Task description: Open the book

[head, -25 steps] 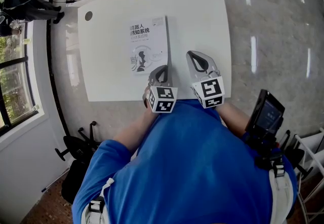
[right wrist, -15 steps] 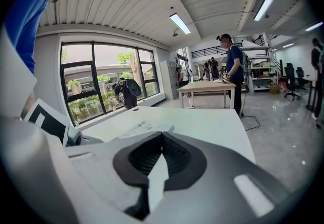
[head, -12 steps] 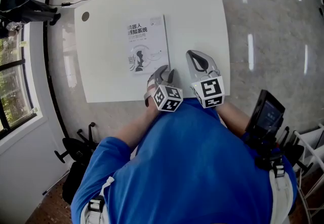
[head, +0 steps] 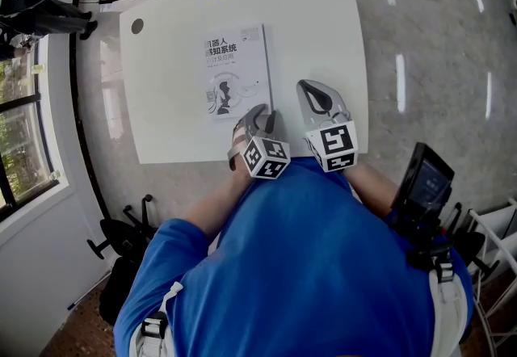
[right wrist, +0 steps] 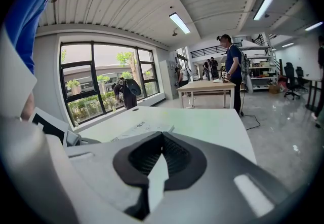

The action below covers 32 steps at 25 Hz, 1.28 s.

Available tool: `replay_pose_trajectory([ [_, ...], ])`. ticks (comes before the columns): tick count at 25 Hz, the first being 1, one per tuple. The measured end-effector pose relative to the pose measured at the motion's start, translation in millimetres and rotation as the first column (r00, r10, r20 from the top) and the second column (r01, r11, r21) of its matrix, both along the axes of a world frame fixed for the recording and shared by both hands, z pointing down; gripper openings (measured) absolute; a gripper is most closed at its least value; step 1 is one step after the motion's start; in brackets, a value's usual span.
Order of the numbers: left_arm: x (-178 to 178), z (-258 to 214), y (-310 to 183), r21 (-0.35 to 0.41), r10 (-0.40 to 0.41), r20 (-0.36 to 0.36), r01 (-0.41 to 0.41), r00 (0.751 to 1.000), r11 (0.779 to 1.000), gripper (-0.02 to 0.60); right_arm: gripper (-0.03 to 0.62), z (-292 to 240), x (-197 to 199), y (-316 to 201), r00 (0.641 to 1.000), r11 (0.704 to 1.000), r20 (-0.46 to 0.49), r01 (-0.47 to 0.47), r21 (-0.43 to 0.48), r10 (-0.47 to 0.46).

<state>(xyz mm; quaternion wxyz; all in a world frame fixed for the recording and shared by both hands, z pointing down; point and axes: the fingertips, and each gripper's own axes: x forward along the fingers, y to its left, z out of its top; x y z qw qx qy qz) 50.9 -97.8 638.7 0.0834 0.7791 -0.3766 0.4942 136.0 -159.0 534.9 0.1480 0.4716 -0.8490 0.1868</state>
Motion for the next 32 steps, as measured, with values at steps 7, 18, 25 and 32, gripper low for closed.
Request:
replay_pose_trajectory([
  [7, 0.8, -16.1, 2.7, 0.016, 0.003, -0.060, -0.002, 0.998, 1.000, 0.050, 0.003, -2.5, -4.2, -1.0, 1.000, 1.000, 0.004, 0.003, 0.009, -0.003],
  [18, -2.0, -30.9, -4.9, -0.011, -0.057, -0.155, 0.055, 0.986, 0.998, 0.020, 0.003, 3.8, -4.0, 0.5, 1.000, 1.000, 0.001, 0.016, -0.007, -0.016],
  [25, -8.4, -48.8, -12.4, -0.018, -0.109, -0.234, 0.108, 0.966, 0.994, 0.018, 0.003, 0.2, -13.4, 1.6, 0.999, 0.999, 0.002, 0.049, -0.002, -0.049],
  [32, -46.9, -74.1, -7.1, -0.002, -0.175, -0.334, 0.185, 0.926, 0.983, 0.017, 0.003, -0.4, -40.1, 20.5, 0.997, 0.997, -0.017, 0.079, -0.001, -0.079],
])
